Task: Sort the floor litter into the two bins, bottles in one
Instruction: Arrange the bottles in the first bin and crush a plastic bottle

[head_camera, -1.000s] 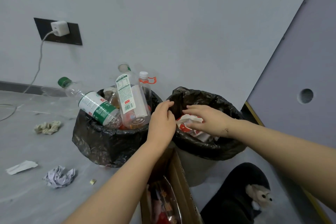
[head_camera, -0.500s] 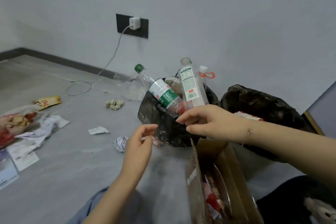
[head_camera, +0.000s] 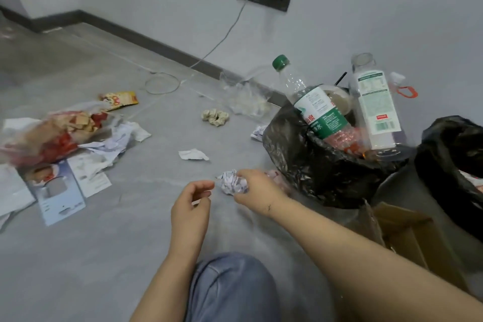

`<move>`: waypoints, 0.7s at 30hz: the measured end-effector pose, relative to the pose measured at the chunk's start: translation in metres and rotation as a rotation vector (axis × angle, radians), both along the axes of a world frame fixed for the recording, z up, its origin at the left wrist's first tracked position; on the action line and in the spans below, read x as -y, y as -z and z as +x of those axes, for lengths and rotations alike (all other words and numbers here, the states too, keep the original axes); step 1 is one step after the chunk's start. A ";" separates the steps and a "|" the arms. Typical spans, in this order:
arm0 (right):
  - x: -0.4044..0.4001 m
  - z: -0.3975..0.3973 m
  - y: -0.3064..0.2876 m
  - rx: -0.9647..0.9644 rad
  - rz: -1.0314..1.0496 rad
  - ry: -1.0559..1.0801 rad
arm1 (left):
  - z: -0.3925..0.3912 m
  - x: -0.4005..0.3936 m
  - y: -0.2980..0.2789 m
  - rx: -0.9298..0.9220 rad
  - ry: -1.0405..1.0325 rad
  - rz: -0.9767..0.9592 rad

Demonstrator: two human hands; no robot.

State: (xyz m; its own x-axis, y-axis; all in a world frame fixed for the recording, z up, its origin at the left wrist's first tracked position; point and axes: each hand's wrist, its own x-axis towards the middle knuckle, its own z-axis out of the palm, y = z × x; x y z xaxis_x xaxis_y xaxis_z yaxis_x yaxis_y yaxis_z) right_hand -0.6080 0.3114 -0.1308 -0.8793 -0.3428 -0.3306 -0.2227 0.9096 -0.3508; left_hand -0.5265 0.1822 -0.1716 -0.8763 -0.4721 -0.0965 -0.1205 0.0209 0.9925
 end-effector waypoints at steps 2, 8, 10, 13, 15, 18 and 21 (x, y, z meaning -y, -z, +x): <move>0.015 -0.005 0.023 -0.051 -0.037 0.052 | -0.006 0.004 0.005 0.002 -0.009 -0.004; 0.030 -0.016 0.069 -0.138 0.007 0.051 | -0.019 0.020 0.031 0.117 -0.040 -0.132; 0.025 -0.015 0.074 -0.151 -0.029 0.087 | -0.028 0.027 0.035 0.126 -0.045 -0.205; 0.012 -0.002 0.073 -0.178 -0.198 0.210 | -0.043 0.041 0.041 0.110 0.026 -0.374; 0.004 0.016 0.070 -0.157 -0.396 0.381 | -0.051 0.053 0.046 0.110 0.099 -0.520; -0.011 0.046 0.075 -0.158 -0.713 0.667 | -0.068 0.064 0.048 0.105 0.201 -0.698; -0.036 0.068 0.078 -0.238 -0.801 0.902 | -0.098 0.066 0.047 0.098 0.255 -0.794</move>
State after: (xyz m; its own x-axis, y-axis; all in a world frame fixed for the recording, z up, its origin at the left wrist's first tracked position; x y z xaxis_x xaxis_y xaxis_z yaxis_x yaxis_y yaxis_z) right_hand -0.5396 0.3472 -0.2089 -0.9162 0.3867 -0.1050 0.2392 0.3175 -0.9176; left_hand -0.6243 0.1163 -0.2191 -0.9702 -0.2206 0.1000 -0.1021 0.7470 0.6569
